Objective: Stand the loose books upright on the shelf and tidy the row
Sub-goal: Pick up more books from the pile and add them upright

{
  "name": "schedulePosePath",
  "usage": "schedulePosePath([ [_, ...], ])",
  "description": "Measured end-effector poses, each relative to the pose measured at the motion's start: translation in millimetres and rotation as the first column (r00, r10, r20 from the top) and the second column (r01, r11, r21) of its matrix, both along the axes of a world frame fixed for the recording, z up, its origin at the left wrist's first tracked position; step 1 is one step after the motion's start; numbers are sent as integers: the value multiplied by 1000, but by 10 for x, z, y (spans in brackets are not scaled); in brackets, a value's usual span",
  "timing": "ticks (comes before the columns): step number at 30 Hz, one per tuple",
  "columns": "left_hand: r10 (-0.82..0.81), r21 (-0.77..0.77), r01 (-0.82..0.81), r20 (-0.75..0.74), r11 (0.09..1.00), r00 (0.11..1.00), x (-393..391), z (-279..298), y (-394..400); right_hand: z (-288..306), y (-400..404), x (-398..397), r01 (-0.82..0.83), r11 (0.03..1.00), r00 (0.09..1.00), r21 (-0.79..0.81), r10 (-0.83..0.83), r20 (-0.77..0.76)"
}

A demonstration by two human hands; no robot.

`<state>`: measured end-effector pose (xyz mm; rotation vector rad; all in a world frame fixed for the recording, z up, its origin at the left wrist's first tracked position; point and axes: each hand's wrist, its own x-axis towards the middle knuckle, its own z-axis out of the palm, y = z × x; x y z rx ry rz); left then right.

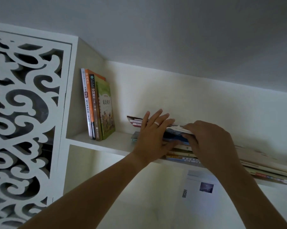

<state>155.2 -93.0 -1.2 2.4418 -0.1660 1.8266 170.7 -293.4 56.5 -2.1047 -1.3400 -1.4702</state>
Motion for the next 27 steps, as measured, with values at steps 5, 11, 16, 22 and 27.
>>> schedulePosePath([
  [5,-269,-37,267,-57,963,961,-75,115,52,4,9,-177,-39,994,996,-103,31,-87],
  [11,-360,-175,327,-213,929,908,-201,76,3,82,-51,-307,-91,963,898,-254,-31,-439],
  [16,-470,-256,415,-218,873,855,-388,76,77,106,-141,-454,153,952,935,-265,-227,-274],
  [22,-543,-491,460,-33,740,839,-585,67,163,76,-220,-634,271,958,947,95,-249,-202],
  [27,-629,-630,532,88,565,772,-695,37,139,-54,-142,-610,-132,899,902,417,284,-326],
])
